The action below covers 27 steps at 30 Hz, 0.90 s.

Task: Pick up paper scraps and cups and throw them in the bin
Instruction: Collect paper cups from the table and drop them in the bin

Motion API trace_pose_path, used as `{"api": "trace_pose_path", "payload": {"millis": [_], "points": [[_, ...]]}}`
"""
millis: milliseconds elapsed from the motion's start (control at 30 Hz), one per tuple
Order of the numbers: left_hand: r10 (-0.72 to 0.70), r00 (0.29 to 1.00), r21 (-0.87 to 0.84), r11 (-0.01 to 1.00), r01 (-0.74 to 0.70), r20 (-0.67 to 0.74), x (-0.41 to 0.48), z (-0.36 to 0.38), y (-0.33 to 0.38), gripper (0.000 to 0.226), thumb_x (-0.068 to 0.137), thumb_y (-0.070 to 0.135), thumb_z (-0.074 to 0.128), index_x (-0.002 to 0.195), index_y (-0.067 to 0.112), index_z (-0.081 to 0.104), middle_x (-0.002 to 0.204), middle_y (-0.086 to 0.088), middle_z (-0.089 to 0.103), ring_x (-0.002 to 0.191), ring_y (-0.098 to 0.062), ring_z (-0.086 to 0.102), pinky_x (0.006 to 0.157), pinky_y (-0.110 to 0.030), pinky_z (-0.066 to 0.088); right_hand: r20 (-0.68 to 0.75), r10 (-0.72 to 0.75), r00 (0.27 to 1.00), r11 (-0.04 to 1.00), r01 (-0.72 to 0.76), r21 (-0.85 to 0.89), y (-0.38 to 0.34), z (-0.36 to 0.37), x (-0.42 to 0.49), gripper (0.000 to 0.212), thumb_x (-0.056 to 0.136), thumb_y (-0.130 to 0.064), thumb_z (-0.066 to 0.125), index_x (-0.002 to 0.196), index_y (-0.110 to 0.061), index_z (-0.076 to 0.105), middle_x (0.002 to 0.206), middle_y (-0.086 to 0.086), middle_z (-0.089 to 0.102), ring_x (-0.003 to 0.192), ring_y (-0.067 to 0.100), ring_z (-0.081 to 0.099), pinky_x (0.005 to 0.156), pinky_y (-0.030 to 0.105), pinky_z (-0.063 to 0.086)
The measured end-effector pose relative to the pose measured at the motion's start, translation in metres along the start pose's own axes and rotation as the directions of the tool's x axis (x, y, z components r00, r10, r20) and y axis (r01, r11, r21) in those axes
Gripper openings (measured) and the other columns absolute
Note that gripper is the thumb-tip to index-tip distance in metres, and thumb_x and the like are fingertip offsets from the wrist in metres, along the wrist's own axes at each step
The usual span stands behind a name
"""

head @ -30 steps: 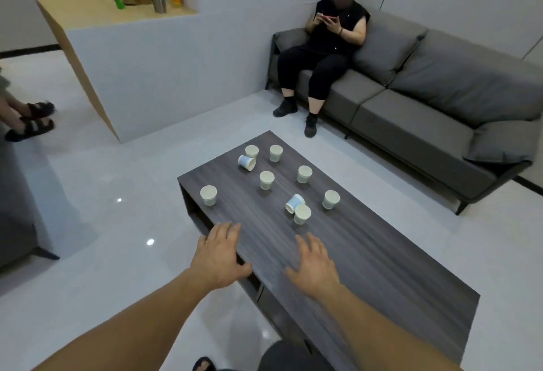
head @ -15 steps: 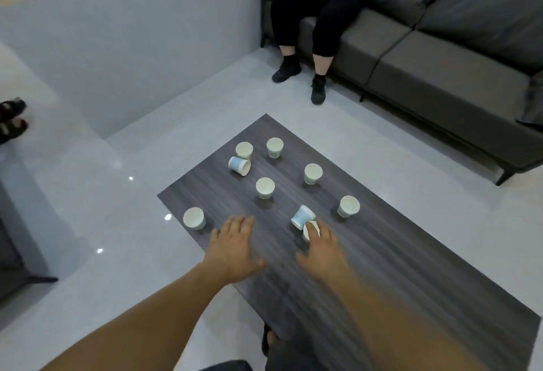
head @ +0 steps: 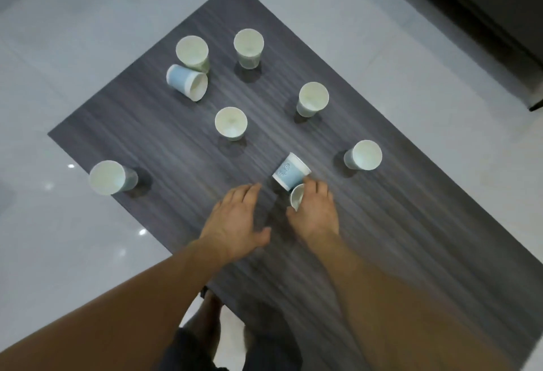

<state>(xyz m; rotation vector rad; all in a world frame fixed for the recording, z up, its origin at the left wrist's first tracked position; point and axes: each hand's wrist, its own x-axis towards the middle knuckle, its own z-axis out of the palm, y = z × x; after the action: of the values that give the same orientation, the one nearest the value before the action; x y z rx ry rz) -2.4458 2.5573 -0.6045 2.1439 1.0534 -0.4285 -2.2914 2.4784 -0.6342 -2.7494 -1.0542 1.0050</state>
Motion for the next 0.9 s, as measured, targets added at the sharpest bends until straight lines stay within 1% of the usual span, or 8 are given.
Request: {"api": "trace_pose_path", "payload": {"millis": [167, 300, 367, 433, 533, 700, 800, 900], "points": [[0.082, 0.997, -0.148, 0.986, -0.079, 0.014, 0.004, 0.011, 0.016, 0.094, 0.074, 0.039, 0.073, 0.15, 0.015, 0.022, 0.152, 0.0, 0.029, 0.141, -0.015, 0.023, 0.113, -0.025, 0.022, -0.029, 0.027, 0.999, 0.947, -0.017, 0.32, -0.001, -0.002, -0.018, 0.06, 0.076, -0.036, 0.069, 0.129, -0.018, 0.048, 0.126, 0.001, 0.053, 0.117, 0.02, 0.051, 0.088, 0.03, 0.042], [0.111, 0.994, -0.24, 0.965, -0.107, 0.001, 0.009, -0.004, 0.023, 0.085, 0.07, 0.027, 0.076, 0.144, 0.02, 0.034, 0.143, 0.001, 0.042, 0.132, -0.017, 0.036, 0.107, -0.025, 0.032, 0.126, -0.106, 0.986, 0.802, 0.01, 0.597, -0.009, -0.017, -0.031, 0.059, 0.076, -0.043, 0.072, 0.129, -0.029, 0.051, 0.112, -0.013, 0.065, 0.101, 0.005, 0.063, 0.092, 0.035, 0.052], [0.085, 0.996, -0.236, 0.968, -0.089, -0.028, 0.011, -0.01, 0.017, 0.074, 0.072, 0.03, 0.075, 0.138, 0.023, 0.042, 0.134, 0.003, 0.049, 0.124, -0.018, 0.044, 0.101, -0.029, 0.038, 0.15, -0.134, 0.98, 0.81, 0.021, 0.586, -0.01, -0.025, -0.025, 0.065, 0.074, -0.06, 0.063, 0.131, -0.031, 0.051, 0.112, -0.015, 0.065, 0.102, 0.004, 0.063, 0.094, 0.038, 0.051], [0.029, 0.997, -0.217, 0.975, -0.043, -0.065, 0.011, -0.014, 0.006, 0.069, 0.073, 0.034, 0.075, 0.134, 0.023, 0.045, 0.129, 0.003, 0.052, 0.119, -0.018, 0.048, 0.097, -0.028, 0.041, 0.046, -0.071, 0.996, 0.88, 0.041, 0.473, -0.01, -0.031, -0.007, 0.071, 0.078, -0.07, 0.049, 0.134, -0.027, 0.05, 0.126, -0.005, 0.06, 0.113, 0.013, 0.058, 0.1, 0.039, 0.046], [-0.063, 0.995, -0.189, 0.981, 0.049, -0.071, 0.006, -0.015, -0.013, 0.069, 0.073, 0.038, 0.075, 0.133, 0.024, 0.042, 0.126, 0.001, 0.054, 0.115, -0.019, 0.051, 0.095, -0.031, 0.043, -0.085, 0.085, 0.993, 0.951, -0.055, 0.305, -0.013, -0.037, 0.032, 0.073, 0.088, -0.062, 0.05, 0.143, -0.014, 0.04, 0.141, 0.01, 0.043, 0.127, 0.029, 0.044, 0.103, 0.041, 0.038], [-0.167, 0.982, -0.266, 0.954, 0.138, -0.091, -0.012, -0.013, -0.044, 0.083, 0.069, 0.039, 0.077, 0.138, 0.03, 0.033, 0.133, 0.003, 0.048, 0.12, -0.02, 0.048, 0.1, -0.037, 0.045, 0.087, 0.189, 0.978, 0.968, -0.201, 0.151, -0.035, -0.027, 0.079, 0.083, 0.089, -0.065, 0.048, 0.144, -0.007, 0.031, 0.142, 0.018, 0.036, 0.124, 0.038, 0.046, 0.096, 0.044, 0.041], [-0.195, 0.971, -0.279, 0.948, 0.152, -0.135, -0.024, -0.012, -0.062, 0.081, 0.069, 0.038, 0.077, 0.137, 0.032, 0.034, 0.13, 0.003, 0.047, 0.118, -0.02, 0.049, 0.096, -0.034, 0.046, 0.121, 0.238, 0.964, 0.948, -0.257, 0.187, -0.047, -0.011, 0.087, 0.072, 0.089, -0.052, 0.057, 0.136, -0.001, 0.038, 0.136, 0.02, 0.047, 0.12, 0.036, 0.051, 0.092, 0.04, 0.044], [-0.245, 0.952, -0.31, 0.934, 0.18, -0.186, -0.041, -0.013, -0.076, 0.081, 0.07, 0.037, 0.077, 0.137, 0.031, 0.032, 0.131, 0.002, 0.046, 0.117, -0.02, 0.049, 0.093, -0.031, 0.045, 0.144, 0.206, 0.968, 0.953, -0.232, 0.194, -0.055, 0.003, 0.077, 0.064, 0.085, -0.038, 0.067, 0.13, -0.001, 0.042, 0.13, 0.02, 0.053, 0.118, 0.034, 0.053, 0.088, 0.037, 0.045]]}}
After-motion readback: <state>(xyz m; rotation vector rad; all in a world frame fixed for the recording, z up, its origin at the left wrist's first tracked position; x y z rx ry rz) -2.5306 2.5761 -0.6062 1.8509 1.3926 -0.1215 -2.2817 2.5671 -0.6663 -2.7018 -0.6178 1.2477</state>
